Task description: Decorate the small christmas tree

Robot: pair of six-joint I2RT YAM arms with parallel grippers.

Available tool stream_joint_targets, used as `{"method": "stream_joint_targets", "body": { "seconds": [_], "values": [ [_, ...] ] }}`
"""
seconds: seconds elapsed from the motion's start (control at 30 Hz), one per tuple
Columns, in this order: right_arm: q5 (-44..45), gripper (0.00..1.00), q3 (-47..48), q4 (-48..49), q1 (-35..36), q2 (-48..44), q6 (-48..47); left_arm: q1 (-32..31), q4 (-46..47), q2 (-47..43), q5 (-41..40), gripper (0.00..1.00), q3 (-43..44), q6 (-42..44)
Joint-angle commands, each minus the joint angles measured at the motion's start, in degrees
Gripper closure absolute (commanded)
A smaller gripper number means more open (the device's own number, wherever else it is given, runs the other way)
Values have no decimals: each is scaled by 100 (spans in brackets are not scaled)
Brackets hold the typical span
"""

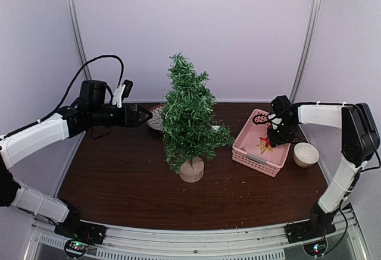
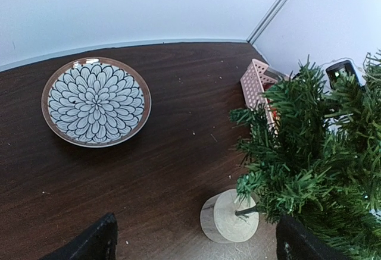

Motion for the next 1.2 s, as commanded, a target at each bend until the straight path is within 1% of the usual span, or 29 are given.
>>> {"method": "stream_joint_targets", "body": {
  "seconds": [0.0,0.13,0.4,0.57,0.7,0.8,0.83,0.9,1.03,1.1,1.17],
  "values": [
    [-171,50,241,-109,-141,207,6,20,347,30,84,8,198,33],
    [-645,53,270,-118,-163,393,73,21,358,39,84,8,226,25],
    [-1123,50,387,-231,-168,767,206,20,359,18,39,8,244,52],
    [-1886,51,332,-67,-159,880,365,22,375,32,30,7,271,60],
    [-2499,50,287,218,-85,824,546,28,402,65,35,8,294,64],
    [-3233,50,271,536,-62,706,685,20,383,103,53,8,351,69],
    [-3308,51,267,586,-62,608,693,22,372,112,63,8,377,77],
    [-3122,53,260,557,-66,347,605,20,336,106,79,8,417,98],
    [-1928,59,330,125,-68,-168,157,22,307,88,63,8,429,129],
    [-1435,62,341,-20,-71,-239,-19,22,319,104,62,8,431,131],
    [-1138,64,390,-160,-70,-131,-172,20,353,117,85,8,421,109]
  ]
}}
